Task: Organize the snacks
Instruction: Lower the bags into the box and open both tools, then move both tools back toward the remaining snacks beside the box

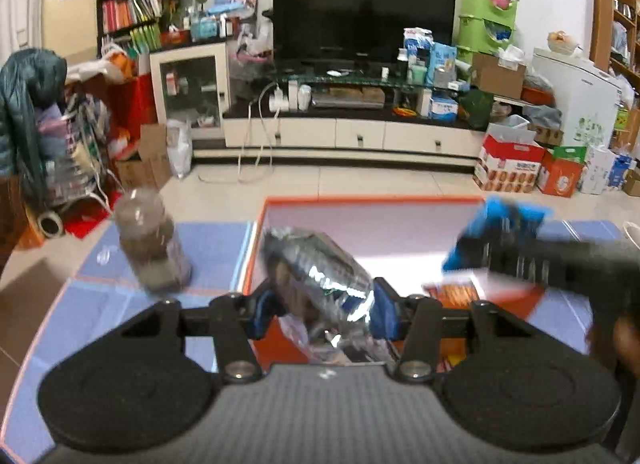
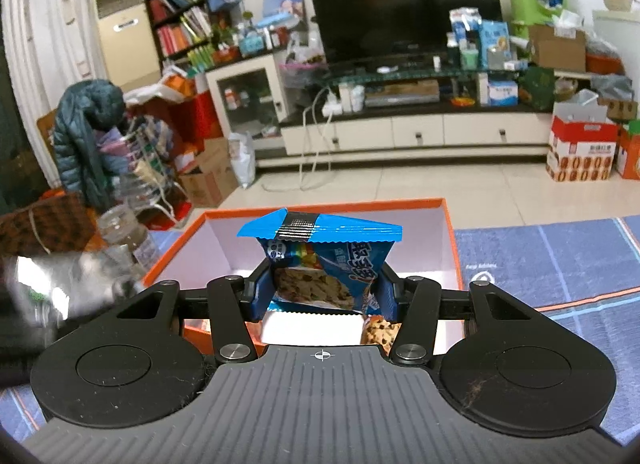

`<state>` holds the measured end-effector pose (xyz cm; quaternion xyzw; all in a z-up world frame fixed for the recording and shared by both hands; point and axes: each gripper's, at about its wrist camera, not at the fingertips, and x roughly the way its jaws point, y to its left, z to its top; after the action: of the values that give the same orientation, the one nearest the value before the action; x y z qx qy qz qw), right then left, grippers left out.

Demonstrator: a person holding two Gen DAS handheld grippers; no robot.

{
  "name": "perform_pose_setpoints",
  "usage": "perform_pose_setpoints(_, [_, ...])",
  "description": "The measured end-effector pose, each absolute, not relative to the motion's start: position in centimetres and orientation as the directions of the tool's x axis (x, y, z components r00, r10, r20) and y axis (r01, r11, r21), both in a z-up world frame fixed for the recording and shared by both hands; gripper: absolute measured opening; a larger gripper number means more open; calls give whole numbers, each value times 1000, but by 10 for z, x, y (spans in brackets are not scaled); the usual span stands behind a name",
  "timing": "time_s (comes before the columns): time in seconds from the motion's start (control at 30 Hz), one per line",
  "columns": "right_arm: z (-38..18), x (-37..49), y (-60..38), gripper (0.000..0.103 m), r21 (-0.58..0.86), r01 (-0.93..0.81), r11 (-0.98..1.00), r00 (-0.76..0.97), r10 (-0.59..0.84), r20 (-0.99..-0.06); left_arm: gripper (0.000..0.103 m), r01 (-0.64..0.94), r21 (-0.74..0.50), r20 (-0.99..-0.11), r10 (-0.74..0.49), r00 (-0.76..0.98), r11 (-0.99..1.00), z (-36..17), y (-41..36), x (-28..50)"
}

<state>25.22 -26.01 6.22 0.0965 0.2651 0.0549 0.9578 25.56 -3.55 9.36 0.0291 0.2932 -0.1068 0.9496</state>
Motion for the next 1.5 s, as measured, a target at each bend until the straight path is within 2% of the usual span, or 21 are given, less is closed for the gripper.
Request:
perform_pose_setpoints(0.17, [62,279,-253,39,208,-67,976,828,170,-534,47,222,-45,-596,-205,777,974,101,-49,307])
perform_pose_setpoints(0.43, [58,291,-257,39,215,-78,974,813,187,-551,44,237,-128,-630,-264,731,963,93,-41,333])
perform_pose_setpoints(0.5, [54,292,-260,40,228,-76,971,808,194,-556,59,253,-166,-612,-301,731,953,92,-39,340])
perform_pose_setpoints(0.57, [50,292,-262,41,235,-77,969,804,200,-560,103,250,-223,-605,-334,722,942,92,-34,351])
perform_pose_setpoints(0.67, [50,288,-267,44,239,-74,968,812,197,-549,102,244,-311,-559,-385,735,918,103,-21,347])
perform_pose_setpoints(0.87, [58,278,-276,44,262,-77,962,825,209,-525,102,287,-334,-483,-424,766,898,111,5,284])
perform_pose_setpoints(0.97, [65,264,-276,44,243,-81,967,831,200,-518,102,256,-302,-478,-378,793,918,95,30,234])
perform_pose_setpoints(1.07, [75,246,-276,45,214,-83,973,840,184,-511,102,186,-285,-514,-314,798,940,72,57,193])
perform_pose_setpoints(1.17, [84,211,-282,53,164,-62,985,850,138,-509,102,173,-261,-512,-288,809,950,56,80,157])
perform_pose_setpoints(1.23, [84,186,-289,54,126,-31,992,848,93,-522,102,214,-206,-499,-290,816,955,46,87,143])
perform_pose_setpoints(1.37, [67,136,-305,55,101,26,995,827,35,-561,102,430,-49,-527,-389,756,901,25,87,126])
perform_pose_setpoints(1.47, [46,101,-311,63,163,76,984,794,39,-606,102,536,15,-572,-433,697,844,5,88,117])
perform_pose_setpoints(1.5, [42,94,-311,62,169,78,982,783,45,-620,102,561,34,-587,-438,681,827,0,88,115])
